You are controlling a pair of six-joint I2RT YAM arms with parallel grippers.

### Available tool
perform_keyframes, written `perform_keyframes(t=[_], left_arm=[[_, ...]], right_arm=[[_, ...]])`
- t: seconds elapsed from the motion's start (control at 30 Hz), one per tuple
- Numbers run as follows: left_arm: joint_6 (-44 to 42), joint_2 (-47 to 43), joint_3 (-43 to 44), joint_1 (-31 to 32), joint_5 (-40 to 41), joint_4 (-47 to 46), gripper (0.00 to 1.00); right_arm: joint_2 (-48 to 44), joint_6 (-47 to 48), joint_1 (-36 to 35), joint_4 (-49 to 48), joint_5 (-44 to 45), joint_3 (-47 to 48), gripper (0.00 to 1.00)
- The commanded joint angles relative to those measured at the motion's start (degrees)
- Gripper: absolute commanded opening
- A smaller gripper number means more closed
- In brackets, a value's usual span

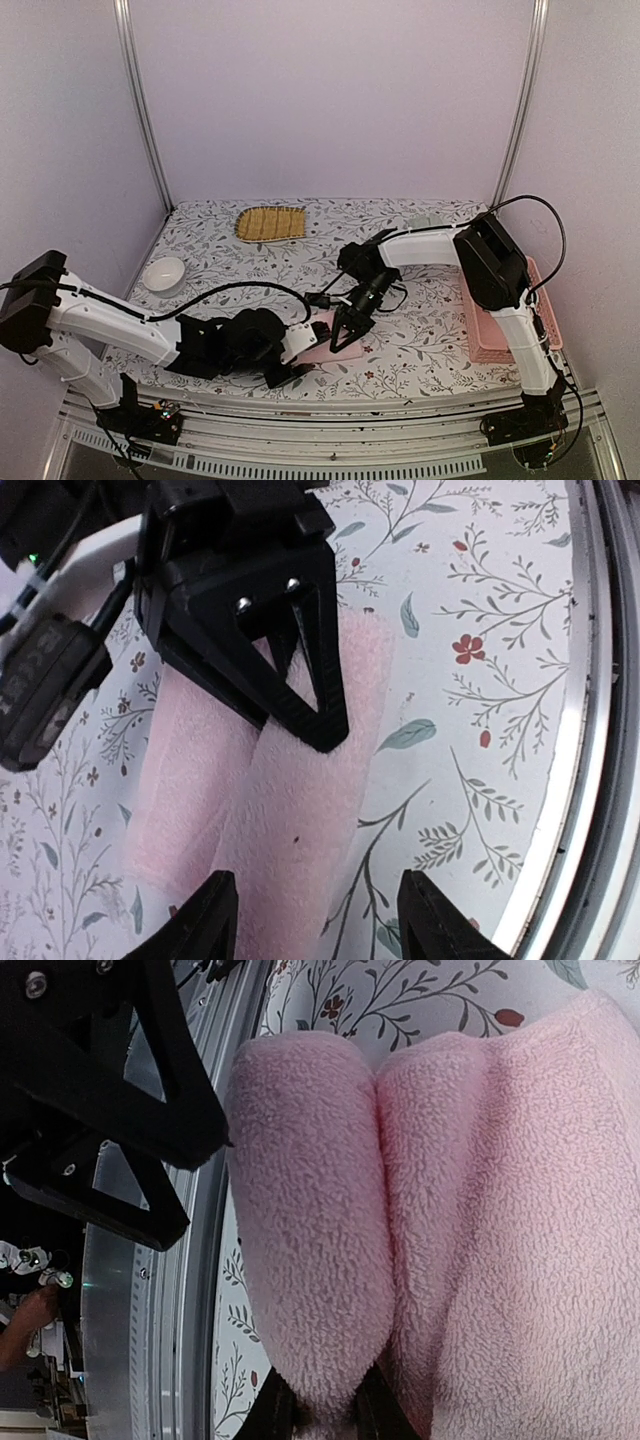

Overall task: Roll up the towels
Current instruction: Roll the towel at the center of the board.

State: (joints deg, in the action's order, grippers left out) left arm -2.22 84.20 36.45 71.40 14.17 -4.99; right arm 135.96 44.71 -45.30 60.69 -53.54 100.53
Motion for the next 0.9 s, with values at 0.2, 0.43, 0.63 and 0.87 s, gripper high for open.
perform_keyframes(t=[0.2,0.43,0.63,0.87], left_arm=[[-17.2,13.4,6.7,0.9,9.4,-4.3,0.60],[-15.4,16.9,7.4,0.9,6.9,-3.6,0.45],[-13.4,18.0,9.3,0.9,5.3,-0.3,0.24],[-4.6,20.0,16.1,-1.0,-6.6,13.4,0.10]], right_arm=[[5.5,-1.2,-0.5,2.3,7.9,-1.7,0.14],[5.2,-0.9,-0.5,2.6,7.6,-1.6,0.15],[1.8,1.1,-0.2,5.8,5.1,-0.4,0.34],[-10.0,2.8,4.5,9.0,-0.5,3.5,0.49]])
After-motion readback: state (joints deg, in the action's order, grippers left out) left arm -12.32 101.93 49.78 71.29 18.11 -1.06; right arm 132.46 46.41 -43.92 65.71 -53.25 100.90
